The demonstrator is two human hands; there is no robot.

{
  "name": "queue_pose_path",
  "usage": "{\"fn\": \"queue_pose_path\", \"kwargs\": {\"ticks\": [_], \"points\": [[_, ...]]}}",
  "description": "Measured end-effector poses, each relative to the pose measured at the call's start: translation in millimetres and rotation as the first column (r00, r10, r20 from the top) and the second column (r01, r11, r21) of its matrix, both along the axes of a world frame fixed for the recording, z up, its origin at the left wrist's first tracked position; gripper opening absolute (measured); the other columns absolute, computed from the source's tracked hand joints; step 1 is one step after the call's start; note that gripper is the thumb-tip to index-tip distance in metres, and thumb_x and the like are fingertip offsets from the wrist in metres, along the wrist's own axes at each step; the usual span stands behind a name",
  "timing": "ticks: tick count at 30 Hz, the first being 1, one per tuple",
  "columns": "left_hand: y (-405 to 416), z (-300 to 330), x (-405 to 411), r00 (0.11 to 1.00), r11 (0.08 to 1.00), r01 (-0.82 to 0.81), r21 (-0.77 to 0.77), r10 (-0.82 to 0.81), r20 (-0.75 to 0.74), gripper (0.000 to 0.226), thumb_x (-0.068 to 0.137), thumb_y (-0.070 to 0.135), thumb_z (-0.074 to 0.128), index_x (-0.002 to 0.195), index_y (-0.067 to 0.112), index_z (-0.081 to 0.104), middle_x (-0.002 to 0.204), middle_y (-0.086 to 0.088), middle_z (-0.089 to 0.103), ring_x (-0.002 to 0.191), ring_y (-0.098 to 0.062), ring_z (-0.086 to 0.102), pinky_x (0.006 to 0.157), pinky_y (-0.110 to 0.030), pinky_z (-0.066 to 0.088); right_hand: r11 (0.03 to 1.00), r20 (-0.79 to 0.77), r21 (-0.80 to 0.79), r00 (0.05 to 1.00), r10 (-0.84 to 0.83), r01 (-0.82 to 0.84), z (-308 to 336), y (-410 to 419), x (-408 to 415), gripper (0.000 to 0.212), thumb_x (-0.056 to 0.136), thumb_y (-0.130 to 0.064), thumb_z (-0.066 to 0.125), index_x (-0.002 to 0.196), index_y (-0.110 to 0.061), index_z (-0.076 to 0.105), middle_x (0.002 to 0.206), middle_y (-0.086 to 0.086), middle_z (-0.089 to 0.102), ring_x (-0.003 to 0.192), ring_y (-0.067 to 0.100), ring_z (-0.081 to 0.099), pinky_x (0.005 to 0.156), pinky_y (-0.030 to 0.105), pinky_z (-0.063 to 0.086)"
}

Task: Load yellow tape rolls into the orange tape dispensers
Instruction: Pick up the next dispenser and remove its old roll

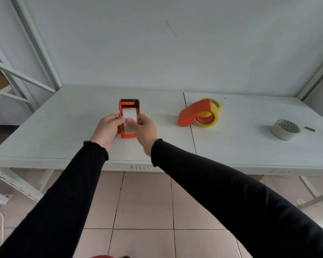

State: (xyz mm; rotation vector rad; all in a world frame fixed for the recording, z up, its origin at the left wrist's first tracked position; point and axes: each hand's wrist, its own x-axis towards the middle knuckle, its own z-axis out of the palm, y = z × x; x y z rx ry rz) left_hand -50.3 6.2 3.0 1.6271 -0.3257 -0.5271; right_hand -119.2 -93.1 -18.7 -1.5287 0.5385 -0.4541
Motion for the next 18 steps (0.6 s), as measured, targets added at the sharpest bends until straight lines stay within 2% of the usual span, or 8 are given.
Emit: {"fn": "queue_pose_path", "kwargs": {"ticks": [3, 6, 9, 11, 13, 14, 16, 18], "points": [[-18.3, 3.2, -31.3, 0.991, 0.988, 0.019, -0.151, -0.039, -0.132, 0.027, 0.102, 0.029, 0.049, 0.109, 0.013, 0.07, 0.101, -0.004, 0.076, 0.09, -0.017, 0.073, 0.078, -0.027, 0.053, 0.994, 0.051, -0.106, 0.998, 0.022, -0.016, 1.8, -27.8, -36.5, 0.037, 0.096, -0.025, 0.066, 0.08, 0.003, 0.046, 0.078, 0.006, 0.038, 0.071, 0.019, 0.033, 0.065, 0.033, 0.029], [-38.2, 3.6, -61.9, 0.984, 0.975, 0.05, -0.218, -0.085, -0.156, 0.033, 0.104, 0.029, 0.047, 0.121, 0.011, 0.068, 0.11, -0.006, 0.077, 0.096, -0.016, 0.075, 0.078, -0.027, 0.056, 0.983, 0.071, -0.179, 0.996, 0.05, -0.036, 1.4, -51.9, -73.2, 0.035, 0.097, -0.021, 0.067, 0.084, 0.008, 0.052, 0.076, 0.008, 0.039, 0.069, 0.017, 0.035, 0.063, 0.029, 0.029], [-55.3, 1.3, -89.8, 0.984, 0.962, 0.058, -0.265, -0.1, -0.146, 0.033, 0.103, 0.028, 0.049, 0.125, 0.01, 0.066, 0.114, -0.007, 0.076, 0.103, -0.018, 0.074, 0.084, -0.03, 0.057, 0.987, 0.089, -0.161, 0.995, 0.038, -0.024, 5.1, -72.3, -104.3, 0.012, 0.099, -0.017, 0.065, 0.091, -0.008, 0.065, 0.073, -0.004, 0.059, 0.067, 0.005, 0.051, 0.066, 0.018, 0.041], [-65.5, 0.5, -102.6, 0.989, 0.963, 0.046, -0.264, -0.081, -0.124, 0.031, 0.102, 0.03, 0.051, 0.122, 0.013, 0.068, 0.113, -0.006, 0.076, 0.104, -0.019, 0.073, 0.09, -0.034, 0.056, 0.99, 0.111, -0.142, 0.994, -0.006, 0.022, 6.9, -85.4, -121.7, 0.02, 0.1, -0.015, 0.064, 0.08, -0.016, 0.061, 0.061, -0.019, 0.055, 0.057, -0.003, 0.048, 0.06, 0.012, 0.039], [-73.9, 1.1, -110.7, 0.993, 0.967, 0.027, -0.253, -0.054, -0.103, 0.027, 0.1, 0.032, 0.054, 0.116, 0.017, 0.07, 0.109, -0.004, 0.077, 0.101, -0.019, 0.072, 0.094, -0.037, 0.054, 0.985, 0.118, -0.146, 0.99, -0.079, 0.096, 6.0, -100.4, -135.7, 0.027, 0.099, -0.018, 0.064, 0.075, -0.009, 0.057, 0.062, -0.012, 0.048, 0.059, 0.004, 0.04, 0.061, 0.02, 0.034], [-77.1, 1.2, -113.9, 0.994, 0.969, 0.026, -0.246, -0.051, -0.096, 0.028, 0.1, 0.033, 0.054, 0.115, 0.016, 0.07, 0.109, -0.003, 0.077, 0.1, -0.019, 0.072, 0.095, -0.038, 0.053, 0.98, 0.126, -0.157, 0.987, -0.105, 0.124, 5.8, -108.4, -142.5, 0.026, 0.099, -0.02, 0.064, 0.081, -0.002, 0.06, 0.068, -0.005, 0.049, 0.064, 0.008, 0.042, 0.064, 0.023, 0.035], [-82.1, 0.2, -120.0, 0.994, 0.973, 0.044, -0.229, -0.065, -0.084, 0.032, 0.1, 0.035, 0.053, 0.119, 0.015, 0.069, 0.111, -0.004, 0.076, 0.104, -0.021, 0.071, 0.099, -0.042, 0.051, 0.963, 0.15, -0.188, 0.975, -0.164, 0.191, 6.4, -126.9, -156.8, 0.02, 0.1, -0.018, 0.062, 0.094, 0.0, 0.066, 0.076, -0.003, 0.056, 0.07, 0.006, 0.047, 0.068, 0.02, 0.04], [-87.2, -2.1, -126.5, 0.993, 0.974, 0.076, -0.214, -0.093, -0.07, 0.032, 0.101, 0.038, 0.05, 0.118, 0.018, 0.069, 0.115, -0.005, 0.076, 0.112, -0.024, 0.069, 0.103, -0.046, 0.047, 0.922, 0.161, -0.243, 0.95, -0.267, 0.3, 7.5, -150.6, -173.9, 0.016, 0.1, -0.014, 0.059, 0.092, -0.002, 0.067, 0.074, -0.007, 0.056, 0.065, 0.002, 0.045, 0.062, 0.015, 0.037]]}}
